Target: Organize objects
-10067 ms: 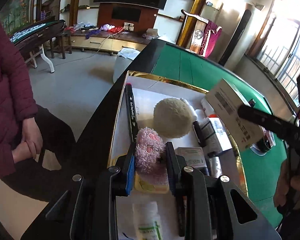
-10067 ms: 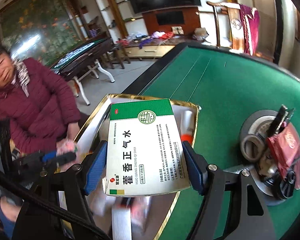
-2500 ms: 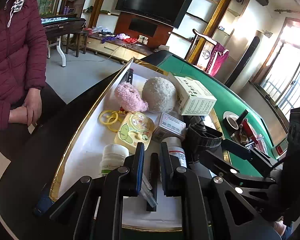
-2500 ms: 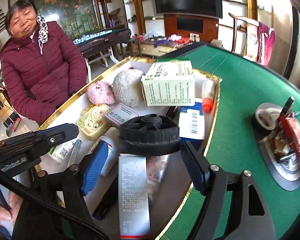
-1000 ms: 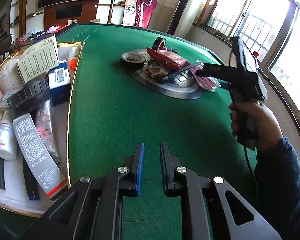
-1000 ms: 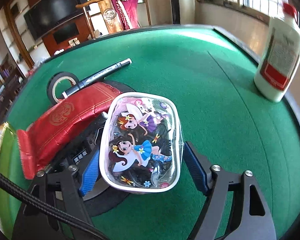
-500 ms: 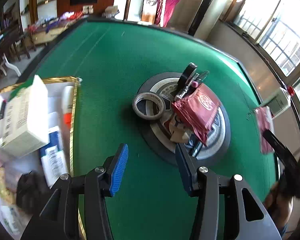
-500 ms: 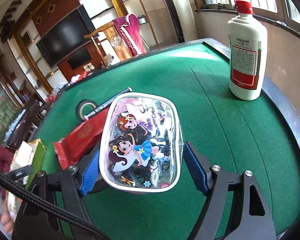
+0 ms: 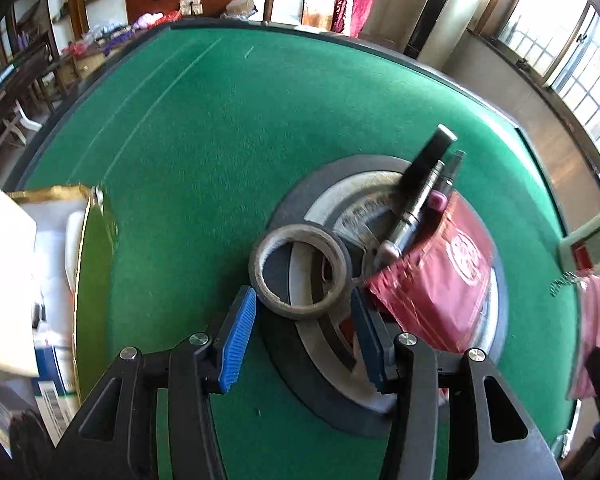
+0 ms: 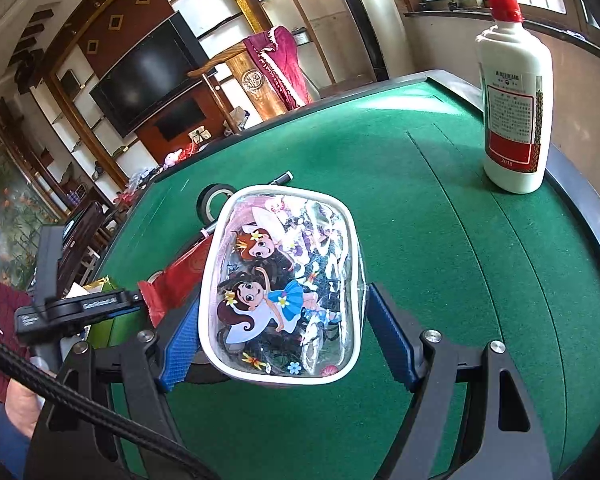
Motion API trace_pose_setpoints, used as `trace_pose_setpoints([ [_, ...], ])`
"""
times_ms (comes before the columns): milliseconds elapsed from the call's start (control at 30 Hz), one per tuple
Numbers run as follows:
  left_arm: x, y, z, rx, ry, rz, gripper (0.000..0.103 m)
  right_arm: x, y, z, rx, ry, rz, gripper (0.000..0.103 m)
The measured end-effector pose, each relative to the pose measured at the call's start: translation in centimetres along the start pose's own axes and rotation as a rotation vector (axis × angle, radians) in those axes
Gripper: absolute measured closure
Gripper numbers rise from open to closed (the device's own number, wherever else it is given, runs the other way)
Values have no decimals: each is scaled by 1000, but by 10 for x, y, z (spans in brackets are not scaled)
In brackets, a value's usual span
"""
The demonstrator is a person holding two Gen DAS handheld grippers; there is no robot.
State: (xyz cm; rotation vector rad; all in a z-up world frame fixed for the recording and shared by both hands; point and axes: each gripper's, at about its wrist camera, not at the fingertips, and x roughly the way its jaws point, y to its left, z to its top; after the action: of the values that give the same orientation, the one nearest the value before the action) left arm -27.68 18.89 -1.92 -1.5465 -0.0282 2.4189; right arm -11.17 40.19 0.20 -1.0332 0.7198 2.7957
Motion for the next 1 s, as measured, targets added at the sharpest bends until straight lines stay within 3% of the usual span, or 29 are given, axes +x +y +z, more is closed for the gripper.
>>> trace_pose_setpoints([
  [233,10,5,15,-18,-19,15,57,3,2,-1,3,4,-1,25],
  [467,24,8,24,-50,-20,17,34,7,1,-2,1,14,-8,25],
  [567,28,9,22,-55,-21,-9,32,6,-2,-4,4,13,-7,25],
  [733,28,0,15,-13,-50,39,31,4,-5,-5,8,8,-8,25],
  [833,22,-3,10,5,-60,25,51,3,-4,-4,8,6,-7,25],
  [933,19,-6,7,23,-56,45,89,3,-3,-5,10,6,-3,25],
  [1000,15,1,3,-7,-40,2,89,3,-3,-6,9,7,-2,25],
])
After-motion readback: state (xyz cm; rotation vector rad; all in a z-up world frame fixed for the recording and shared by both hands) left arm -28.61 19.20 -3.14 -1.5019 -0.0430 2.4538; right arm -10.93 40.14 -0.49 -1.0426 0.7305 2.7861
